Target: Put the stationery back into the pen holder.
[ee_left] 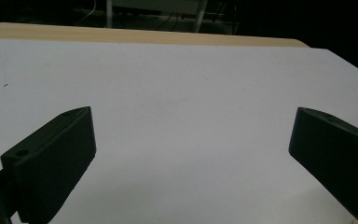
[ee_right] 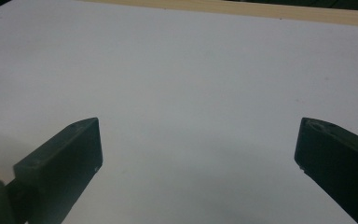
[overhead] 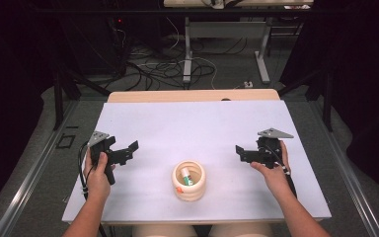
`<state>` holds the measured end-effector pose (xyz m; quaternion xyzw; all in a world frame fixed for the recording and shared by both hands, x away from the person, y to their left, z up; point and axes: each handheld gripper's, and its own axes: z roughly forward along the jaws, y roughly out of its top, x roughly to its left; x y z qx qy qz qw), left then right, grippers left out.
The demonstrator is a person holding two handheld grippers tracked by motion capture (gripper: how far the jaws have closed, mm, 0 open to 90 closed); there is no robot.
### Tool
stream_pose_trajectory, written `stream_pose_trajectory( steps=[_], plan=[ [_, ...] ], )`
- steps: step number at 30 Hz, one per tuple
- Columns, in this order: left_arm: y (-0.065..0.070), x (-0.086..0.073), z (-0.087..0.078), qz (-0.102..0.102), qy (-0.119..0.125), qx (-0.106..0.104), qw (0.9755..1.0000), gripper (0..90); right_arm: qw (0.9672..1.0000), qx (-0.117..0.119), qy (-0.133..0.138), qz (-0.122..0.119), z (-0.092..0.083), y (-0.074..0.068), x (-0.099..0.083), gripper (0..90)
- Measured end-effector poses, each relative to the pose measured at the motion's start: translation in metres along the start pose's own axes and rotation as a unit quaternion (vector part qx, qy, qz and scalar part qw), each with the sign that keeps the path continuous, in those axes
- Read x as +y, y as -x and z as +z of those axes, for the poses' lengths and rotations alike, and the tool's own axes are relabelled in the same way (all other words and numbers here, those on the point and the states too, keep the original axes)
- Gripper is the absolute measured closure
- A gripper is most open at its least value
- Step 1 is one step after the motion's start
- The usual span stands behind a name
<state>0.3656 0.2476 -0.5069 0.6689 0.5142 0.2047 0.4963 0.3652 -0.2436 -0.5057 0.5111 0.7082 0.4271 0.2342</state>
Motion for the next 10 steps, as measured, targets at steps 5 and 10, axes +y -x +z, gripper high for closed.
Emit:
stream_pose_trajectory(
  steps=[5, 10],
  plan=[
    [0.0, 0.0, 0.0, 0.0, -0.001, 0.0, 1.0, 0.5, 0.9998, -0.018, -0.007, -0.003, 0.004, 0.01, -0.007, 0.0],
    [0.0, 0.0, 0.001, 0.001, -0.002, 0.0, 1.0, 0.5, 0.9996, -0.023, -0.012, 0.009, 0.006, 0.016, -0.011, 0.0]
  ],
)
